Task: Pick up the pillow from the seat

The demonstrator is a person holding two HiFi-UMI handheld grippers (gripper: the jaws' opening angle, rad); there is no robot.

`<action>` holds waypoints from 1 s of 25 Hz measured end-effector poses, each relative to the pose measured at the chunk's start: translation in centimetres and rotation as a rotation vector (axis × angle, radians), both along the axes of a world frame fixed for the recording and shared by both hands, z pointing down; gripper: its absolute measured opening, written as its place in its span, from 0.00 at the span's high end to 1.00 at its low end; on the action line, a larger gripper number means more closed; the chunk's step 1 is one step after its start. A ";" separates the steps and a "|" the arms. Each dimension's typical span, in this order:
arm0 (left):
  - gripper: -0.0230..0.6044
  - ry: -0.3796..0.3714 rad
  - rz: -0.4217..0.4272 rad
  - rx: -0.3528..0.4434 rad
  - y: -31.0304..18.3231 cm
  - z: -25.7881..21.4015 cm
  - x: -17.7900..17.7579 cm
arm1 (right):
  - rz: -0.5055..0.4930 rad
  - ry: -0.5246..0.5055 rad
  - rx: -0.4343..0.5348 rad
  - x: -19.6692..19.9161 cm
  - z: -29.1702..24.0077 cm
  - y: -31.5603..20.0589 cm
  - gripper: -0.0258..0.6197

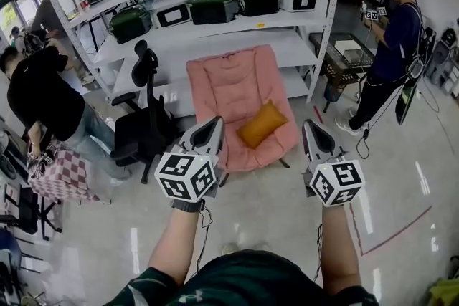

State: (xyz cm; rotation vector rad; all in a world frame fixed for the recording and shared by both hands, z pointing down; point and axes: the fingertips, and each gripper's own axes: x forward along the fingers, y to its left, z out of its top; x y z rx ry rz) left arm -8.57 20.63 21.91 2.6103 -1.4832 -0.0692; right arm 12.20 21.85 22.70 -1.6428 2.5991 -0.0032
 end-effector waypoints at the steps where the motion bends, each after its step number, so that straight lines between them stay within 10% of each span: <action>1: 0.96 -0.001 -0.007 -0.002 0.0 0.1 0.1 | 0.002 -0.002 0.000 0.4 0.1 0.0 0.96; 25: 0.96 0.012 -0.070 -0.020 -6.9 3.5 1.3 | 0.010 0.037 -0.055 2.9 3.9 -7.7 0.95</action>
